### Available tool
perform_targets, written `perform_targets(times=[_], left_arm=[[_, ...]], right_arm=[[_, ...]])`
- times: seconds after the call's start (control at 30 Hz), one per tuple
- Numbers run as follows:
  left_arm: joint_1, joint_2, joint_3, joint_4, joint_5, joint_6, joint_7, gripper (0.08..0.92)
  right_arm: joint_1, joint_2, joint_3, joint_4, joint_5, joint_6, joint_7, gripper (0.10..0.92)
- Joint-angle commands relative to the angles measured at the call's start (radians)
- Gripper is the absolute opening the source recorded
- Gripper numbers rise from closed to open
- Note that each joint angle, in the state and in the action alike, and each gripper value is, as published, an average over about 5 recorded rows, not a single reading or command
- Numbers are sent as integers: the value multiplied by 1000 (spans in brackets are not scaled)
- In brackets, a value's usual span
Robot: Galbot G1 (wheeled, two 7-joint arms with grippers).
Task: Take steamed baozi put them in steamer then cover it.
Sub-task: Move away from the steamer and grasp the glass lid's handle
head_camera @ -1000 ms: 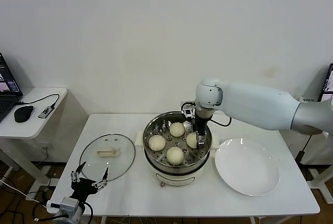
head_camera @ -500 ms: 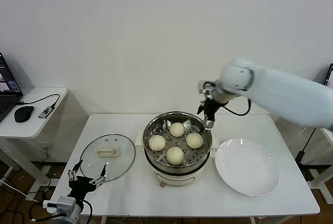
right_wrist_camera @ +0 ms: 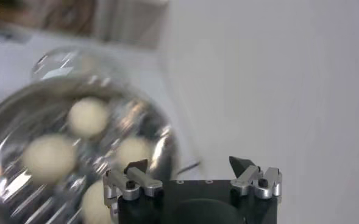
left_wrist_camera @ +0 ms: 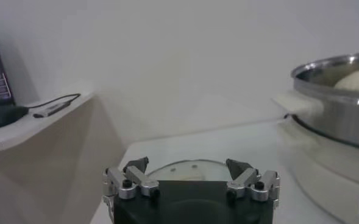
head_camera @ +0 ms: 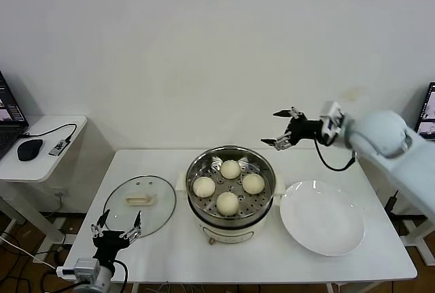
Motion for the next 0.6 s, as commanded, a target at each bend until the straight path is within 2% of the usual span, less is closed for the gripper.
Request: perform_targets(times=[0.03,0.23,0.4,0.6], left_arm=[[1,11,19,7,-17,-26,-41,823],[-26,25,13,37,34,-30,-37,823],[-57,47,1,75,128,-39,-33,823],[-114,71,10,144,596,-151,-52,823]], right_arm=[[-996,335,977,140,-13,254,237,823],[-1126,566,986,125,-36,346,273,823],[-1173,624,975,101,-38,390,293,823],[-1177,633,964,96,-41,396,301,823]])
